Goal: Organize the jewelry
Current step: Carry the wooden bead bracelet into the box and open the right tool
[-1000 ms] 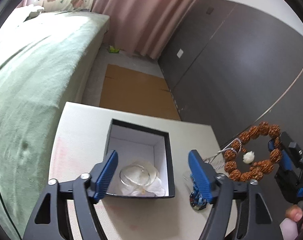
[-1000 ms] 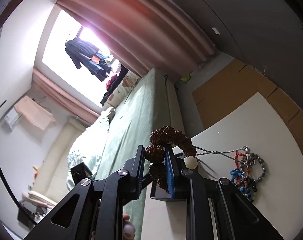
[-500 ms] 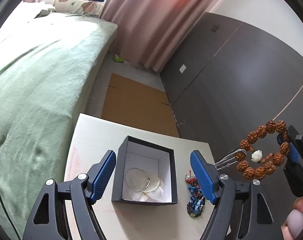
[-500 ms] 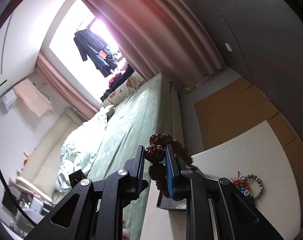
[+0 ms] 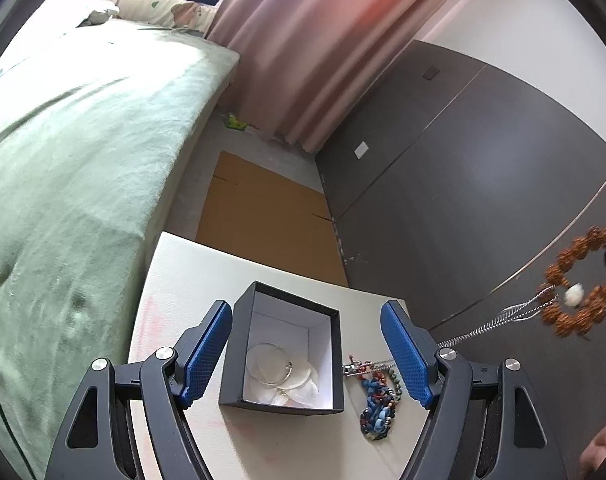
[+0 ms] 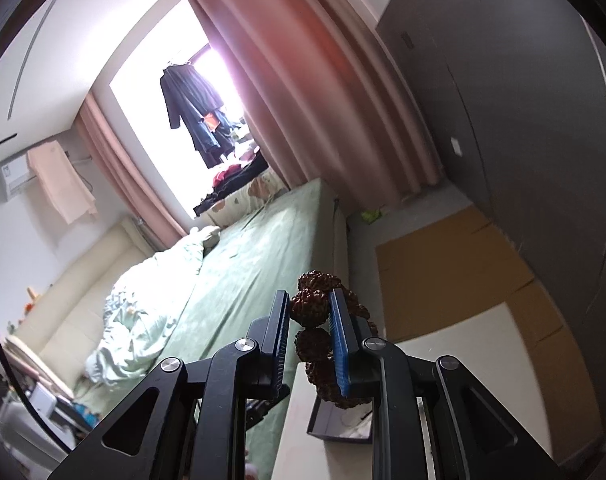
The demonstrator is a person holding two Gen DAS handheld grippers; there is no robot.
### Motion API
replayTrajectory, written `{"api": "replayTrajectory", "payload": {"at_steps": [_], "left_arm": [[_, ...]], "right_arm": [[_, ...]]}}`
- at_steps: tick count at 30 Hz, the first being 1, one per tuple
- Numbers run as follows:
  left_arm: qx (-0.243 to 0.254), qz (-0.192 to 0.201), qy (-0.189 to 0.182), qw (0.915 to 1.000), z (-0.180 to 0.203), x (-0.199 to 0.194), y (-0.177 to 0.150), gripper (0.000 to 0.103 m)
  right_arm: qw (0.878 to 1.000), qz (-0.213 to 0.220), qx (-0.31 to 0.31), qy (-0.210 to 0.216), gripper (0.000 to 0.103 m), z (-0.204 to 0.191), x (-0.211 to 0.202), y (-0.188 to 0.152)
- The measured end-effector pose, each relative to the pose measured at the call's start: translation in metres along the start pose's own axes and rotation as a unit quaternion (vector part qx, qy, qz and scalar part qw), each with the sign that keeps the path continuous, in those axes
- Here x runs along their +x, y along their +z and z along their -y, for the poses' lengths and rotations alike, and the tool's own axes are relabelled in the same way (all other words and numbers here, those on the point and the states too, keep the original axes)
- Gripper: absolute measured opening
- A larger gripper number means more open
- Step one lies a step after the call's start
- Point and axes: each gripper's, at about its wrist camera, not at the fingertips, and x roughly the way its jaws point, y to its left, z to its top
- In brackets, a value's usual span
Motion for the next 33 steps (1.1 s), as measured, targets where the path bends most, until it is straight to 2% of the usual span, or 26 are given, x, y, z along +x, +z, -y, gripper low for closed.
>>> {"api": "replayTrajectory", "payload": {"at_steps": [6,10,21,30,33], "left_arm": [[-0.006,0.009,-0.006,0.9999,-0.003,-0.009,0.002,0.077],[-0.01,0.014,-0.005,0.9998,-0.008,-0.016,0.004,0.077],[-0.031,0.027,0.008,0.9991,-0.029,-0.025,0.013,0.077],[-0.032,0.022,0.026,0.9989,-0.035,-0.02,0.012,0.077],[-0.028,0.02,0.032,0.9989,-0.035,-0.017,0.011,0.077]], "right_arm": [[1.0,0.017,-0.012,-0.009,0.021,-0.015,-0.012,0.011],[1.0,0.01,-0.015,-0.01,0.021,-0.022,0.001,0.007],[0.996,-0.085,0.021,-0.008,0.021,-0.002,0.088,-0.045],[0.991,-0.132,0.032,-0.007,0.021,0.023,0.13,-0.089],[0.989,-0.147,0.026,-0.018,0.021,0.027,0.14,-0.101]]}}
